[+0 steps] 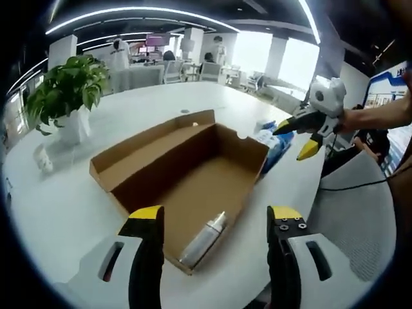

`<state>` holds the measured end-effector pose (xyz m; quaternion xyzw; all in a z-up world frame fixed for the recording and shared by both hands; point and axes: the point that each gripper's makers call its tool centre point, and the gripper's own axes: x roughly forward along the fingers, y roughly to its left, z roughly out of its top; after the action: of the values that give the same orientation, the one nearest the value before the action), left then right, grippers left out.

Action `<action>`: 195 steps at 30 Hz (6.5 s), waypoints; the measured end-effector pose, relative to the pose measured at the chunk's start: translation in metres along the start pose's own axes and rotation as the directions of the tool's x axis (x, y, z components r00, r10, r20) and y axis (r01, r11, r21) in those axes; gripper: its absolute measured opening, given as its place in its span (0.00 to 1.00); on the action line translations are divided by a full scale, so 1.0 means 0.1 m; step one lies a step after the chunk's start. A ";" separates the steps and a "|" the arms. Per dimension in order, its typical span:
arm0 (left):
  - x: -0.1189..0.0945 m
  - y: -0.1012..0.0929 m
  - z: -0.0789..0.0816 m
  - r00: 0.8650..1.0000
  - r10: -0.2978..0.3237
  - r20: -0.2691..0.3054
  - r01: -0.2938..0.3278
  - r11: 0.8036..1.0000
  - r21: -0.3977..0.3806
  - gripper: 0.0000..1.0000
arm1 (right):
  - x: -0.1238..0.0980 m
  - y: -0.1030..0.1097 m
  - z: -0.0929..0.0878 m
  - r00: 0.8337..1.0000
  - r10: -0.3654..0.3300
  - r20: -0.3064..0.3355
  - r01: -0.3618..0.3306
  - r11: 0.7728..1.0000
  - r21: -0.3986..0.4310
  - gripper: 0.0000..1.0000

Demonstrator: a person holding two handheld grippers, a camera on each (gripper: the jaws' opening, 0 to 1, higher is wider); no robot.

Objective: Operate the shoe box by opening the lid, removing the specified soft item, and placing it in the target area until the item is outside and the box remains undamaged.

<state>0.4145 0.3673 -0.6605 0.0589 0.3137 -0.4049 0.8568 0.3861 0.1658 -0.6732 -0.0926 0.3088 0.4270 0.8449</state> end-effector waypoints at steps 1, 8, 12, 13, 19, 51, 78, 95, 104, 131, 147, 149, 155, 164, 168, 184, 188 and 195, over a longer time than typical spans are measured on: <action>0.01 0.02 0.01 1.000 -0.001 -0.005 0.001 1.000 0.007 0.65 | -0.01 0.00 0.00 1.000 -0.001 0.005 0.001 1.000 0.004 0.56; 0.09 0.12 0.07 0.998 -0.024 -0.055 0.026 0.999 0.039 0.65 | -0.11 -0.03 -0.03 0.999 -0.024 0.026 0.023 0.999 0.031 0.56; 0.16 0.16 0.07 0.994 -0.026 -0.103 0.036 0.996 0.087 0.65 | -0.16 -0.03 -0.07 0.999 -0.034 0.032 0.033 0.998 0.044 0.56; 0.19 0.17 0.08 0.993 -0.027 -0.113 0.038 0.994 0.098 0.65 | -0.17 -0.02 -0.11 0.999 -0.038 0.022 0.038 0.999 0.037 0.56; 0.34 0.20 0.07 0.982 -0.058 -0.181 0.084 0.986 0.142 0.66 | -0.20 0.02 -0.20 0.999 -0.042 0.008 0.041 0.998 0.051 0.56; 0.80 0.27 -0.61 0.825 -0.110 -0.554 0.352 0.867 0.352 0.70 | -0.29 0.06 -0.30 0.998 -0.062 0.007 0.061 0.993 0.097 0.56; 0.82 0.27 -0.81 0.777 -0.044 -0.628 0.400 0.805 0.439 0.56 | -0.27 0.06 -0.30 0.999 -0.035 -0.020 0.036 0.998 0.055 0.55; 0.83 0.12 -0.90 0.799 -0.105 -0.591 0.435 0.780 0.449 0.20 | -0.21 0.11 -0.33 0.999 -0.028 -0.028 0.030 0.997 0.077 0.53; 0.76 0.10 -0.73 0.822 -0.126 -0.555 0.413 0.802 0.430 0.19 | -0.16 0.07 -0.21 1.000 -0.020 -0.007 0.021 0.997 0.073 0.52; 0.65 -0.61 0.24 0.889 -0.254 -0.380 0.435 0.727 0.531 0.20 | -0.01 0.21 0.24 0.998 0.043 0.046 -0.042 0.999 -0.019 0.52; 0.55 -1.02 0.43 0.860 -0.328 -0.391 0.506 0.641 0.577 0.20 | 0.04 0.36 0.43 0.992 0.101 0.078 -0.096 0.993 -0.066 0.49; 0.55 -1.06 0.44 0.857 -0.337 -0.389 0.512 0.636 0.577 0.20 | 0.04 0.39 0.47 0.989 0.116 0.095 -0.110 0.992 -0.066 0.46; 0.52 -1.17 0.50 0.843 -0.376 -0.384 0.537 0.624 0.568 0.20 | 0.05 0.48 0.54 0.981 0.161 0.109 -0.153 0.985 -0.084 0.37; 0.42 -1.29 0.54 0.797 -0.478 -0.369 0.604 0.629 0.489 0.20 | -0.05 0.59 0.62 0.962 0.231 0.146 -0.220 0.971 -0.089 0.22; 0.38 -1.31 0.56 0.784 -0.508 -0.356 0.621 0.633 0.463 0.20 | -0.07 0.62 0.62 0.959 0.242 0.146 -0.229 0.968 -0.103 0.22; 0.29 -1.39 0.50 0.719 -0.588 -0.371 0.696 0.605 0.388 0.20 | -0.13 0.77 0.63 0.943 0.299 0.149 -0.284 0.952 -0.114 0.18; 0.28 -1.40 0.51 0.710 -0.602 -0.365 0.704 0.601 0.379 0.20 | -0.14 0.79 0.63 0.939 0.310 0.148 -0.295 0.949 -0.112 0.17; 0.29 -1.42 0.52 0.694 -0.646 -0.319 0.720 0.613 0.325 0.22 | -0.18 0.77 0.65 0.935 0.318 0.159 -0.312 0.948 -0.062 0.16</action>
<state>0.3500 0.2355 -0.6142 0.1543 0.2875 -0.7528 0.5716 0.3471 0.2293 -0.6025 -0.0210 0.2402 0.5683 0.7867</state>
